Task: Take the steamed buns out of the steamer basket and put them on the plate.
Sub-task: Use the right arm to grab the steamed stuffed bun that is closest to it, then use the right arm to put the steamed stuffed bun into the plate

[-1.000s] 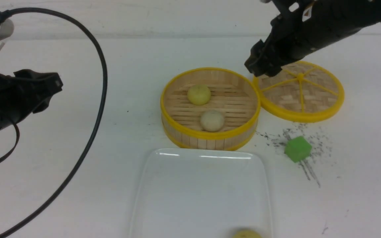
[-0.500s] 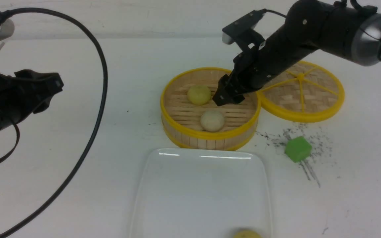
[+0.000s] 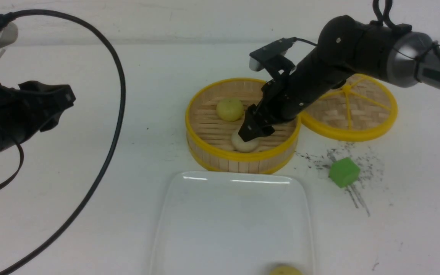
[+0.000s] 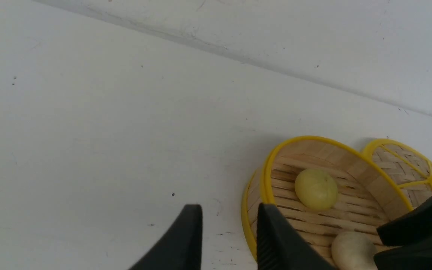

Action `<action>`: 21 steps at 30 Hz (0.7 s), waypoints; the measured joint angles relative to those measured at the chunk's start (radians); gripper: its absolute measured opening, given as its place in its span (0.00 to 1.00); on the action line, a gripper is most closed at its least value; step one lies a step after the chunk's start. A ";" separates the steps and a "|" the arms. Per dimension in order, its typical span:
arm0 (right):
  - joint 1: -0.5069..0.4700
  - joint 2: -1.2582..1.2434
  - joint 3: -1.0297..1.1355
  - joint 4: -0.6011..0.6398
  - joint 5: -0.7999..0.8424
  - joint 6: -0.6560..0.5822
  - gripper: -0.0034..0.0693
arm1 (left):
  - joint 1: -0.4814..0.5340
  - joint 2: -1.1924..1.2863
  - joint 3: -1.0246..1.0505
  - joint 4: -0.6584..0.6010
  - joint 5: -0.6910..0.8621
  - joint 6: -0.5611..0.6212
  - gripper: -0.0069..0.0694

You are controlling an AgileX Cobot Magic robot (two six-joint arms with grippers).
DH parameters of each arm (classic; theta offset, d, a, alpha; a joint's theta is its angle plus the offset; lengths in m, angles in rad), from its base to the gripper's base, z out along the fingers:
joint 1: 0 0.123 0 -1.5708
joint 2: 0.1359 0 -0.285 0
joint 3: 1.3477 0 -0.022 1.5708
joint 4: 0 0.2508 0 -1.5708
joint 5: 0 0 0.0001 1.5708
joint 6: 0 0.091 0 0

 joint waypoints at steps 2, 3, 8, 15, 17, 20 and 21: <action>0.002 0.003 0.000 0.011 0.000 -0.019 0.67 | 0.000 0.000 0.000 0.000 0.000 0.000 0.41; 0.004 0.004 0.000 0.017 0.000 -0.029 0.66 | 0.000 0.000 0.000 0.000 0.000 0.000 0.41; 0.020 0.013 0.000 0.031 -0.002 -0.051 0.59 | 0.000 0.000 0.000 0.000 -0.003 0.000 0.41; 0.029 0.035 -0.001 0.013 -0.064 -0.052 0.23 | 0.000 0.000 0.000 0.000 -0.003 0.000 0.41; 0.029 0.035 -0.001 0.000 -0.077 -0.057 0.12 | 0.000 0.000 0.000 0.000 -0.004 0.000 0.41; 0.029 0.035 -0.001 -0.043 -0.103 -0.067 0.06 | 0.000 0.000 0.000 0.000 -0.007 0.000 0.41; 0.029 0.035 -0.001 -0.052 -0.108 -0.070 0.06 | 0.000 0.000 0.000 0.000 -0.007 0.000 0.41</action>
